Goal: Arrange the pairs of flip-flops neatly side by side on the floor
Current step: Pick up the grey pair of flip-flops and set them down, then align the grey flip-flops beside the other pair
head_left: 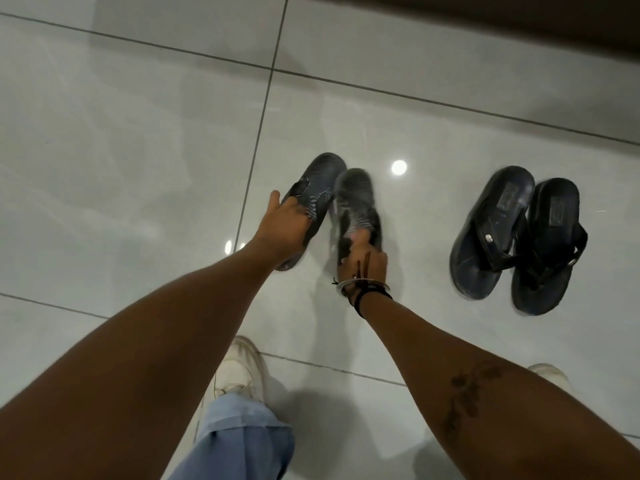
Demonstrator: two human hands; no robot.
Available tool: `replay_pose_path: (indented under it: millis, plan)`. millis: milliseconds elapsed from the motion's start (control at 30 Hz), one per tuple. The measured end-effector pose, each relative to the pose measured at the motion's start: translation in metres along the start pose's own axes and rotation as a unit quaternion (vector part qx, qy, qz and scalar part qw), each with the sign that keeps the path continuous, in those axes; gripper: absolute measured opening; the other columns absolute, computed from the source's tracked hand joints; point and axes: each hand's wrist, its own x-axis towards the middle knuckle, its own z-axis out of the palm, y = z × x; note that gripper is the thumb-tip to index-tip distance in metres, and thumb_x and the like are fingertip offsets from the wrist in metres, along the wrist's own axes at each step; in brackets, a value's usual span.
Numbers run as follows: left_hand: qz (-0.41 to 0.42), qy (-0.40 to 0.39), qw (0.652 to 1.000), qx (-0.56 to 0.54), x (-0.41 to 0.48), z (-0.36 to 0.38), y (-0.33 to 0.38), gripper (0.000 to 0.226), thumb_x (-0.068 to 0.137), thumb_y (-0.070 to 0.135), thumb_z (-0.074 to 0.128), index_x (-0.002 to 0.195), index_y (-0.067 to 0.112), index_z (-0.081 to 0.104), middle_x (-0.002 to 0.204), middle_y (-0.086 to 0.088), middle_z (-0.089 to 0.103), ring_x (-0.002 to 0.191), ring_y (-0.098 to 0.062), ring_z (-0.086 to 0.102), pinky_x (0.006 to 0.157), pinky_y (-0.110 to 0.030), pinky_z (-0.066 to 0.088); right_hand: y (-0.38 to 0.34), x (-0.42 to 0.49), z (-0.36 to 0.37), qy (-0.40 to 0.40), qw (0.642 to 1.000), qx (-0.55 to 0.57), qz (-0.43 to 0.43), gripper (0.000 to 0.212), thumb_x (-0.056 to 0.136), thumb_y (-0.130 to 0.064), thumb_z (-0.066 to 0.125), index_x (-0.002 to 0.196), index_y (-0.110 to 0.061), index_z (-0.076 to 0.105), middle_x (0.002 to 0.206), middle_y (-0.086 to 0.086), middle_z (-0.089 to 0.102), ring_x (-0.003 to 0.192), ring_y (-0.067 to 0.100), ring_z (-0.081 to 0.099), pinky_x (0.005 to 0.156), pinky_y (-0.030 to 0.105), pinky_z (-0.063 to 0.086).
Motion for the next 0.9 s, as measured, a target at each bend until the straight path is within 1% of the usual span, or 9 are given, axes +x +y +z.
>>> replay_pose_path:
  millis: [100,200,333,467,533,600,700,800,900]
  plan:
    - [-0.057,-0.002,0.998,-0.029,-0.008,0.006,0.007,0.02,0.087,0.017,0.057,0.105,0.012,0.064,0.106,-0.009,0.067,0.112,-0.029,0.052,0.104,-0.048,0.024,-0.019,0.003,0.005,-0.033,0.997,-0.028,-0.062,0.03,0.086,-0.018,0.052,0.115,-0.016,0.047,0.107,0.017,0.064,0.098,0.039,0.06,0.085,0.039,0.05]
    - [-0.091,-0.018,0.995,-0.045,-0.01,0.014,0.017,0.016,0.085,0.025,0.061,0.098,0.018,0.065,0.103,-0.005,0.067,0.11,-0.026,0.051,0.102,-0.046,0.025,-0.035,-0.001,0.001,-0.057,0.991,-0.065,-0.101,0.029,0.088,-0.021,0.052,0.116,-0.014,0.05,0.11,0.017,0.067,0.101,0.039,0.061,0.092,0.044,0.047]
    - [-0.115,-0.042,0.992,-0.028,-0.006,0.019,0.023,0.016,0.086,0.03,0.056,0.09,0.021,0.068,0.096,-0.003,0.069,0.103,-0.025,0.053,0.101,-0.046,0.029,-0.032,0.006,0.001,-0.045,0.986,-0.076,-0.144,0.022,0.089,-0.02,0.052,0.109,-0.012,0.056,0.104,0.017,0.069,0.097,0.038,0.064,0.087,0.042,0.047]
    - [-0.134,-0.031,0.99,-0.043,-0.005,0.019,0.022,0.027,0.086,0.034,0.044,0.072,0.02,0.061,0.085,-0.004,0.068,0.096,-0.024,0.052,0.099,-0.048,0.03,-0.019,0.01,0.0,-0.029,0.983,0.047,-0.174,0.019,0.081,-0.011,0.049,0.098,-0.011,0.058,0.094,0.014,0.069,0.086,0.037,0.063,0.079,0.044,0.053]
    - [-0.158,-0.012,0.986,-0.051,-0.003,0.019,0.027,0.038,0.089,0.04,0.036,0.065,0.018,0.056,0.08,-0.006,0.067,0.093,-0.024,0.052,0.098,-0.048,0.03,-0.009,0.01,-0.009,0.004,0.974,0.064,-0.216,0.018,0.082,-0.011,0.051,0.097,-0.009,0.061,0.094,0.014,0.068,0.081,0.034,0.063,0.075,0.044,0.054]
    - [-0.183,-0.024,0.982,-0.034,0.002,0.019,0.035,0.052,0.091,0.05,0.032,0.068,0.016,0.064,0.081,-0.007,0.067,0.097,-0.025,0.053,0.099,-0.05,0.03,0.005,0.012,-0.021,0.072,0.965,0.059,-0.244,0.017,0.084,-0.01,0.051,0.095,-0.006,0.063,0.095,0.015,0.066,0.078,0.034,0.062,0.072,0.043,0.054]
    - [-0.208,-0.073,0.975,-0.003,0.014,0.016,0.048,0.058,0.09,0.06,0.036,0.079,0.016,0.071,0.093,-0.009,0.068,0.111,-0.029,0.051,0.106,-0.053,0.025,0.037,0.028,-0.035,0.122,0.975,0.02,-0.186,0.026,0.083,-0.007,0.051,0.106,-0.003,0.061,0.111,0.019,0.06,0.096,0.039,0.06,0.082,0.047,0.05]
    - [-0.203,-0.136,0.969,0.045,0.024,0.016,0.058,0.035,0.09,0.046,0.05,0.094,0.018,0.071,0.103,-0.007,0.069,0.114,-0.03,0.05,0.109,-0.054,0.022,0.069,0.049,-0.044,-0.021,0.987,-0.136,-0.078,0.053,0.087,-0.018,0.055,0.137,-0.009,0.04,0.151,0.013,0.031,0.135,0.032,0.034,0.109,0.047,0.032]
    - [-0.175,-0.205,0.956,0.114,0.033,0.017,0.067,0.022,0.085,0.035,0.058,0.101,0.022,0.068,0.103,-0.004,0.071,0.114,-0.03,0.051,0.108,-0.054,0.023,0.084,0.062,-0.044,-0.102,0.963,-0.239,-0.068,0.075,0.089,-0.034,0.055,0.148,-0.01,0.015,0.161,0.006,-0.002,0.147,0.024,0.006,0.118,0.05,0.017]
